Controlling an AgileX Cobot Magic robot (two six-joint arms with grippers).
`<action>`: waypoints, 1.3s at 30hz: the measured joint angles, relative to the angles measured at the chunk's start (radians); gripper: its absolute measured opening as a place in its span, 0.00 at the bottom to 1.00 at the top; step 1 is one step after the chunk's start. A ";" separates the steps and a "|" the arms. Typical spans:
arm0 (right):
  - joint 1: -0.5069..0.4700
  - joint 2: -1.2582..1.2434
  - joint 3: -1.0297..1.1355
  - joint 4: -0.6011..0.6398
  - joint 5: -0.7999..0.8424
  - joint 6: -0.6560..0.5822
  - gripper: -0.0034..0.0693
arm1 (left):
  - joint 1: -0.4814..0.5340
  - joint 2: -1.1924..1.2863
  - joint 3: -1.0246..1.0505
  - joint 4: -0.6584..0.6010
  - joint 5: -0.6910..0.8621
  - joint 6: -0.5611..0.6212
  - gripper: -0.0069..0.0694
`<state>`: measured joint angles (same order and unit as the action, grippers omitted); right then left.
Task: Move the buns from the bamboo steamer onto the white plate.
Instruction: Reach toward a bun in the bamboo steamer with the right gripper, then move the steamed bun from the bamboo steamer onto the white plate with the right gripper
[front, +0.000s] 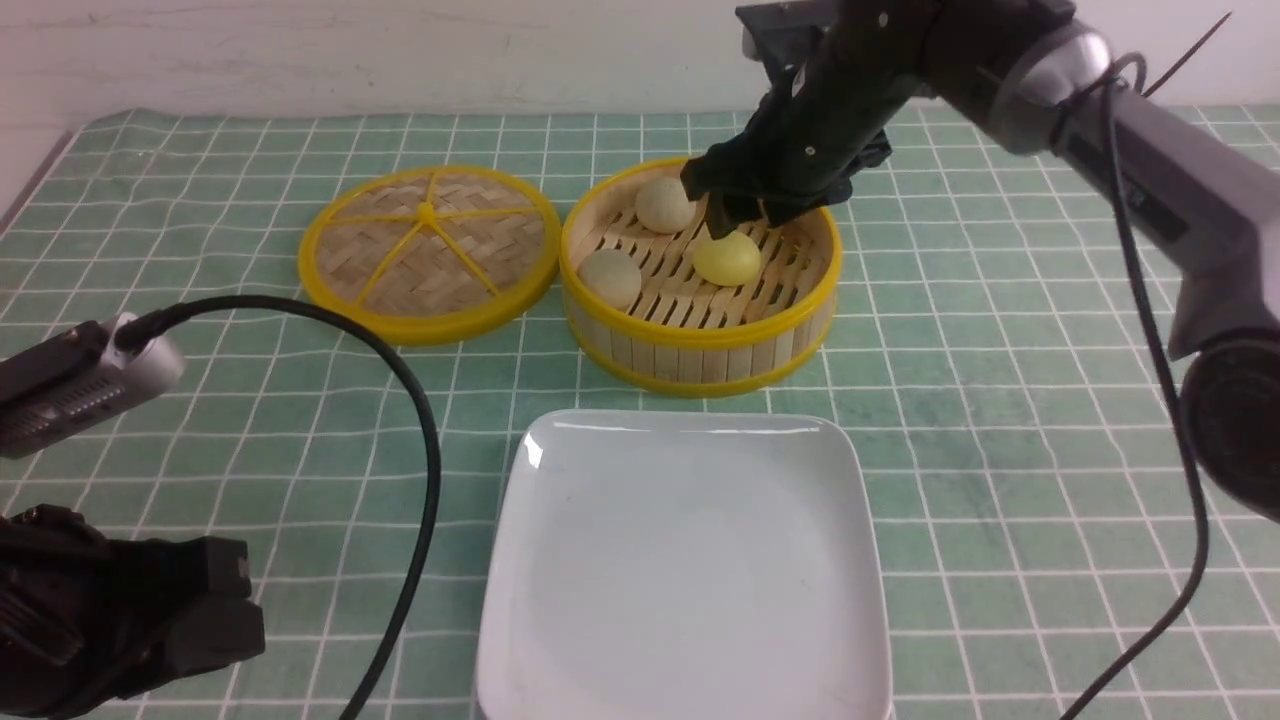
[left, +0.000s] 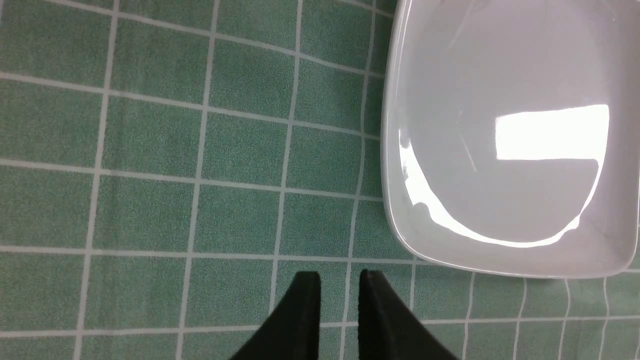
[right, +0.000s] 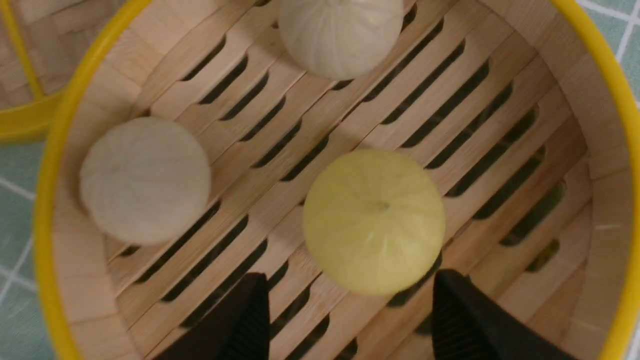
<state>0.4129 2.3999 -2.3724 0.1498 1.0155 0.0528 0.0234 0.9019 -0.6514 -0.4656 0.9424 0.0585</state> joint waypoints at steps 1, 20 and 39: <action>0.000 0.019 0.000 -0.001 -0.021 0.000 0.65 | 0.000 0.000 0.000 -0.003 0.000 0.000 0.29; 0.000 -0.095 -0.006 0.001 0.155 -0.075 0.06 | 0.000 0.000 0.000 -0.003 0.000 0.000 0.31; 0.205 -0.641 0.974 0.115 0.032 -0.080 0.11 | 0.000 0.005 0.000 -0.003 -0.004 0.000 0.34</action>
<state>0.6179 1.7594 -1.3979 0.2647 1.0476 -0.0271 0.0234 0.9071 -0.6514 -0.4682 0.9384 0.0585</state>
